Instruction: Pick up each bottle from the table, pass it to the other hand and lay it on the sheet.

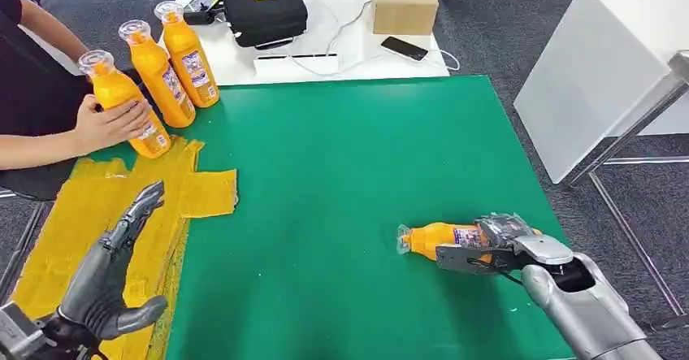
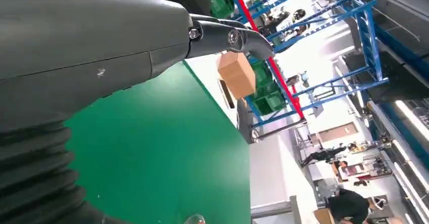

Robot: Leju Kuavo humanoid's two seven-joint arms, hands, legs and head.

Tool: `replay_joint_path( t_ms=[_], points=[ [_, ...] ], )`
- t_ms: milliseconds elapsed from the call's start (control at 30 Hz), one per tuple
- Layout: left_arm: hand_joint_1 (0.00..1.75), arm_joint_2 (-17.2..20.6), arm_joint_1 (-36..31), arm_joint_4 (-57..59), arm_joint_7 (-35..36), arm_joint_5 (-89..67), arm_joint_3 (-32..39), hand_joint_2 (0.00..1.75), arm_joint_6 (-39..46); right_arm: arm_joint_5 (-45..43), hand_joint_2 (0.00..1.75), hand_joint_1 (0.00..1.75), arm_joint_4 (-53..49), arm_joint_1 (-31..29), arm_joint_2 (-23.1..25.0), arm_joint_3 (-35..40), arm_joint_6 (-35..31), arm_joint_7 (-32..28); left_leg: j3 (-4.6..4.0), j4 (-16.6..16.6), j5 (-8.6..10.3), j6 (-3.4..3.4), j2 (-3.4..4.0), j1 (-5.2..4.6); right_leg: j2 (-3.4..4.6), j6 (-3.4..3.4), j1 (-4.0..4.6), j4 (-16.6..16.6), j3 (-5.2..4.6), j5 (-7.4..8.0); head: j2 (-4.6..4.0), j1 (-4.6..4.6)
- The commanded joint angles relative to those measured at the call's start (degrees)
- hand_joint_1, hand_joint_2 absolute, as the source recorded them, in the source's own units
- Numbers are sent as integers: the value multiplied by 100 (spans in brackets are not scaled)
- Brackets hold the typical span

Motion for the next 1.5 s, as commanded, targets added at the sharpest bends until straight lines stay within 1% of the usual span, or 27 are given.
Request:
replay_joint_path(
  t_ms=[33,67,100,133,167,200,233,267,300,333,367,400,433,467,533,567,600,700,767,967,1033,1167,1267,1300,1433,1500],
  points=[
    [0,-98,284,571,634,962,89,175,49,-1218,175,175,424,143,861,-239,-261,106,22,-21,6,-8,15,12,0,-6,13,-30,25,11,0,2],
    [0,-107,261,645,531,1233,112,0,-119,-1378,175,175,326,-10,980,-97,-316,75,26,-26,6,-10,24,12,6,-7,13,-34,29,13,0,0],
    [0,-169,317,693,681,1822,214,0,-175,-1748,175,175,135,-160,1159,-66,-361,-58,37,-34,4,-11,41,10,23,-8,11,-39,34,15,0,4],
    [0,-222,466,804,655,1874,346,0,-235,-2054,175,175,-3,-204,1197,-36,-383,153,24,-18,-1,-7,48,6,32,-5,7,-16,18,10,0,2],
    [0,-281,511,852,472,2071,424,0,-423,-2420,175,175,-158,-312,1319,6,-434,20,28,-22,-1,-11,69,6,54,-7,7,-16,13,14,0,0],
    [0,-387,579,923,538,2172,543,0,-475,-2881,175,175,-352,-348,1421,27,-551,37,20,-16,-4,-8,63,2,56,-6,3,-6,8,9,0,0],
    [0,-446,632,956,528,2195,608,175,-547,-3277,175,175,-569,-399,1530,97,-612,129,20,-18,-3,-12,78,6,70,-8,8,-8,4,13,0,2],
    [0,-544,654,959,515,2085,677,175,-543,-3808,175,175,-813,-487,1543,284,-682,234,13,-14,-2,-9,72,3,66,-7,8,-3,-3,11,0,0],
    [0,-617,648,968,534,2111,673,175,-543,-4081,175,175,-1025,-558,1536,415,-720,301,19,-15,-4,-13,86,5,76,-9,11,-2,-3,12,0,2],
    [0,-663,632,985,604,2200,637,175,-523,-4433,175,175,-1211,-656,1535,576,-778,419,16,-15,-2,-14,83,6,71,-10,11,-1,-4,12,0,-2],
    [0,-671,623,992,609,2193,610,175,-503,-4496,175,175,-1282,-688,1531,636,-820,525,0,-5,-4,-9,70,1,63,-5,7,12,-19,6,0,0],
    [0,-704,583,1031,698,2241,523,175,-399,-4969,175,175,-1427,-797,1587,804,-825,518,-4,-2,-4,-11,71,4,61,-7,11,13,-23,5,0,0],
    [0,-740,535,1053,713,2194,444,175,-336,-5128,175,175,-1486,-860,1685,908,-875,536,-7,1,-6,-12,69,8,57,-7,15,14,-21,4,0,-4],
    [0,-750,485,1074,714,2177,341,175,-237,-5233,175,175,-1525,-957,1722,1106,-1004,627,-8,-5,-1,-8,50,4,42,-4,8,11,-21,3,0,-2],
    [0,-749,379,1109,702,2179,114,175,-90,-5354,175,175,-1425,-1236,1927,1537,-1179,735,-9,-4,-1,-8,38,10,28,-3,13,7,-13,3,0,4],
    [0,-704,343,1124,690,2190,1,175,-27,-5411,175,175,-1357,-1349,1977,1708,-1284,774,-6,-5,-3,-9,50,10,38,-4,12,7,-12,4,0,0],
    [0,-677,320,1136,693,2231,-74,175,7,-5520,175,175,-1280,-1453,2042,1834,-1312,782,-12,-5,0,-8,46,8,35,-3,10,8,-15,5,0,0],
    [0,-653,274,1123,690,2209,-213,175,18,-5641,175,175,-1112,-1578,2190,1997,-1378,808,-10,-6,2,-11,48,11,30,-6,12,7,-14,5,0,2],
    [0,-645,229,1125,687,2230,-292,175,3,-5749,175,175,-1015,-1621,2252,2057,-1396,810,-17,-7,5,-8,21,4,13,-4,5,7,-17,2,0,0],
    [0,-578,64,1102,733,2238,-752,175,93,-5987,175,175,-601,-1793,2437,2468,-1367,763,-12,-8,4,-9,24,7,13,-5,8,3,-10,3,0,2],
    [0,-500,22,1128,743,2272,-892,175,79,-6070,175,175,-500,-1904,2409,2652,-1259,756,-14,-7,5,-8,19,6,10,-4,7,4,-12,3,0,0],
    [0,-486,20,1138,753,2279,-917,175,80,-6098,175,175,-481,-1913,2411,2671,-1249,754,-10,-9,4,-9,23,8,10,-5,9,0,-5,3,0,0],
    [0,-431,-22,1215,816,2429,-1057,175,35,-6408,175,175,-278,-2239,2301,2866,-1015,754,-8,-6,3,-11,29,10,11,-6,11,2,-3,3,0,2],
    [0,-448,-19,1212,793,2363,-1056,175,147,-6498,175,175,-242,-2241,2299,2877,-1005,762,-17,-4,3,-8,24,6,13,-4,7,7,-14,3,0,2],
    [0,-359,-105,1334,793,2561,-1151,175,104,-6810,175,175,-211,-2327,2167,3169,-691,627,-10,-9,5,-9,16,7,3,-5,8,-1,-4,2,0,2],
    [0,-354,-117,1341,789,2573,-1147,175,98,-6826,175,175,-217,-2318,2147,3210,-679,623,-12,-8,4,-9,15,9,3,-5,10,-1,-6,2,0,2]
  ],
)
